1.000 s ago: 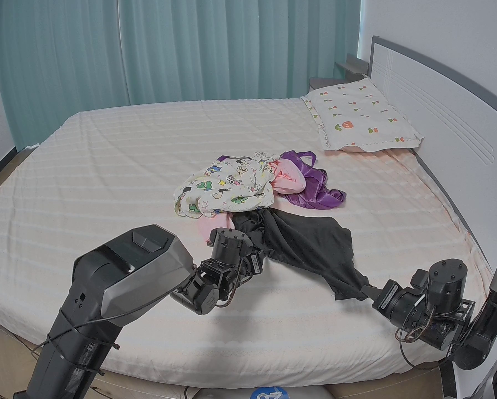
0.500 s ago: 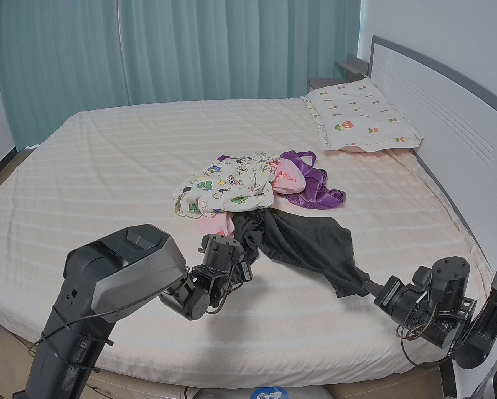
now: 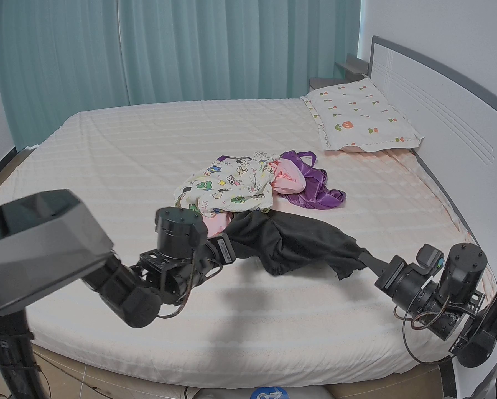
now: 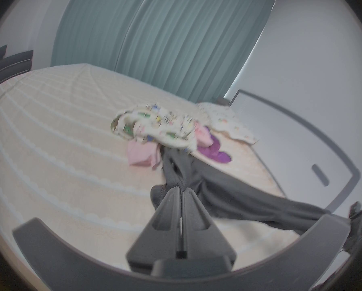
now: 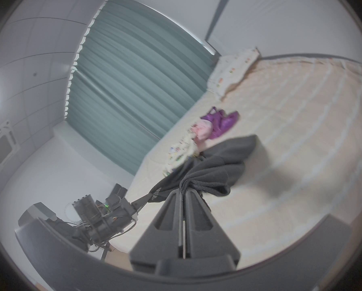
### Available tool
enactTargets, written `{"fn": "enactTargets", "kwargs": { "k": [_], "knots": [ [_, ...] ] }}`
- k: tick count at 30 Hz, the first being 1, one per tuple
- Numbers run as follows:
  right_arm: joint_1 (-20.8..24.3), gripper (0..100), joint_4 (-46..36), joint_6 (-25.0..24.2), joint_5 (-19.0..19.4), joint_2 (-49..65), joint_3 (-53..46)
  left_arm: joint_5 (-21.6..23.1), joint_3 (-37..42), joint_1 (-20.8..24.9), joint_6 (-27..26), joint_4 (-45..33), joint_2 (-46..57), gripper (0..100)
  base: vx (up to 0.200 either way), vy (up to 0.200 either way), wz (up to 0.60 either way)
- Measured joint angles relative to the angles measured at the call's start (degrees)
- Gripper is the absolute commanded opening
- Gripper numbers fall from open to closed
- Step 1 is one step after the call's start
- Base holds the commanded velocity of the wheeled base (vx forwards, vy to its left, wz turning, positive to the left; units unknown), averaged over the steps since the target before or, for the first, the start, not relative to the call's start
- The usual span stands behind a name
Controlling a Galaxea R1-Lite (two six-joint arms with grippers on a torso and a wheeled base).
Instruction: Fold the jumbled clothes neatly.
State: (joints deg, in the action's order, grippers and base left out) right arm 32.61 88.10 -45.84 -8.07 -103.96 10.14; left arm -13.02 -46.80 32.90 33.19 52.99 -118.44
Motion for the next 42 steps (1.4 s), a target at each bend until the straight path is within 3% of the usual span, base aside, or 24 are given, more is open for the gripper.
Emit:
{"fn": "enactTargets", "kwargs": {
  "k": [8, 13, 14, 19, 26, 35, 42],
  "knots": [
    [3.4, 0, -3.7, 5.7, 1.5, 10.5, 8.3, -0.4, 8.5, 1.3, 0.3, 1.5, 18.8, 0, 0.0, 0.0, 0.0],
    [4.3, 0, -4.2, 5.1, 3.3, 11.6, 7.7, -0.3, 14.5, 1.7, 1.9, 1.8, 24.2, 0, 0.0, 0.0, 0.0],
    [4.5, 0, -4.2, 4.3, 3.7, 11.0, 7.0, -0.3, 16.1, 1.8, 4.4, 2.0, 25.1, 0, 0.0, 0.0, 0.0],
    [3.8, 0, -3.7, 1.5, 4.2, 9.0, 5.2, 0.0, 19.4, 2.5, 10.1, 2.1, 25.9, 0, 0.0, 0.0, 0.0],
    [3.4, 0, -3.7, 1.0, 4.2, 7.5, 1.8, 0.0, 22.5, 4.1, 11.6, 2.2, 24.4, 0, 0.0, 0.0, 0.0],
    [3.2, 0, -3.6, 0.8, 3.7, 5.4, 1.0, 0.4, 23.5, 4.5, 14.1, 2.3, 23.5, 0, -0.2, 0.0, 0.0],
    [3.2, 0, -3.6, 0.8, 3.2, 4.8, 0.9, 0.4, 23.6, 4.5, 15.4, 2.3, 23.2, 0, 0.0, 0.0, 0.0]
  ]
}}
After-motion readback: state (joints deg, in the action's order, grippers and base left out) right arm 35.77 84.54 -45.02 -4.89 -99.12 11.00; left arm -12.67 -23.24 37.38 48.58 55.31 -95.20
